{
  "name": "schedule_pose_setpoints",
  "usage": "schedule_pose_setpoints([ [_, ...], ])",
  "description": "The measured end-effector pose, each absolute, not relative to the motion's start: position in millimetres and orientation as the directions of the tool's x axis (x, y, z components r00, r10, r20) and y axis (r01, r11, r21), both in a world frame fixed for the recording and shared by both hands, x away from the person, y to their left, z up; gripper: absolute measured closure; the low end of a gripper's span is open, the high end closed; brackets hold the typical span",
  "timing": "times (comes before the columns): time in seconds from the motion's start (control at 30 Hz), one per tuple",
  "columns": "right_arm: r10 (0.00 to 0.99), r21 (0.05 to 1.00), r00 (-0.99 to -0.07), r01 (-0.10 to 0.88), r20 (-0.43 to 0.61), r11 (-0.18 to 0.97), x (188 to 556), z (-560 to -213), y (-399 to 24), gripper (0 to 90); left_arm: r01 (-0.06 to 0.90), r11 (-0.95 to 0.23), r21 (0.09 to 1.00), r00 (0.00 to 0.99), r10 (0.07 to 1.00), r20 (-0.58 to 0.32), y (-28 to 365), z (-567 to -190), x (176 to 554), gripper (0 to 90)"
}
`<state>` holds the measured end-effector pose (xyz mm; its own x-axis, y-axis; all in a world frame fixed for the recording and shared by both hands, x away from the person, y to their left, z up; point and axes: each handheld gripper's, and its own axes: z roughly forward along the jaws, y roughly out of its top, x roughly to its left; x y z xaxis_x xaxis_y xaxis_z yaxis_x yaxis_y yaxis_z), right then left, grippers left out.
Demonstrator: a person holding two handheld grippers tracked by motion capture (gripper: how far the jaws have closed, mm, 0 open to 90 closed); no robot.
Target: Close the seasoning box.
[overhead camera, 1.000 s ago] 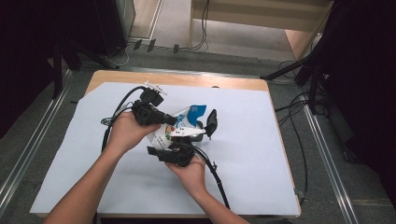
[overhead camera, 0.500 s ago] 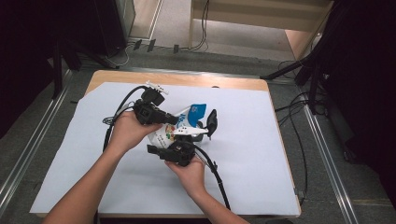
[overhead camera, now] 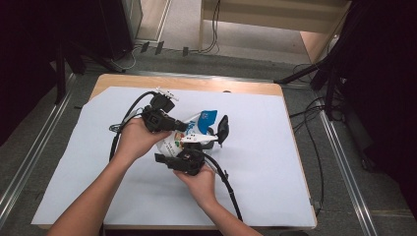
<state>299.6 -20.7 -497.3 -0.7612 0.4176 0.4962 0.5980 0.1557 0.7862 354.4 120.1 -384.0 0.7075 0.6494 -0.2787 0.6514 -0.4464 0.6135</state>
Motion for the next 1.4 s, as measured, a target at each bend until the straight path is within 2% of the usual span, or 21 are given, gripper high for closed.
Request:
schedule_pose_setpoints([
  [0.73,0.429,0.784,-0.756,0.601,0.495,0.154,300.1,-497.7,-21.9,65.7,0.654,-0.442,0.614,0.705,0.65,-0.283,118.6,-386.2,355.7,89.1],
  [1.4,0.4,0.791,-0.764,0.596,0.507,0.138,300.5,-496.0,-22.3,66.3,0.645,-0.444,0.621,0.71,0.649,-0.274,119.3,-384.2,354.6,86.9],
])
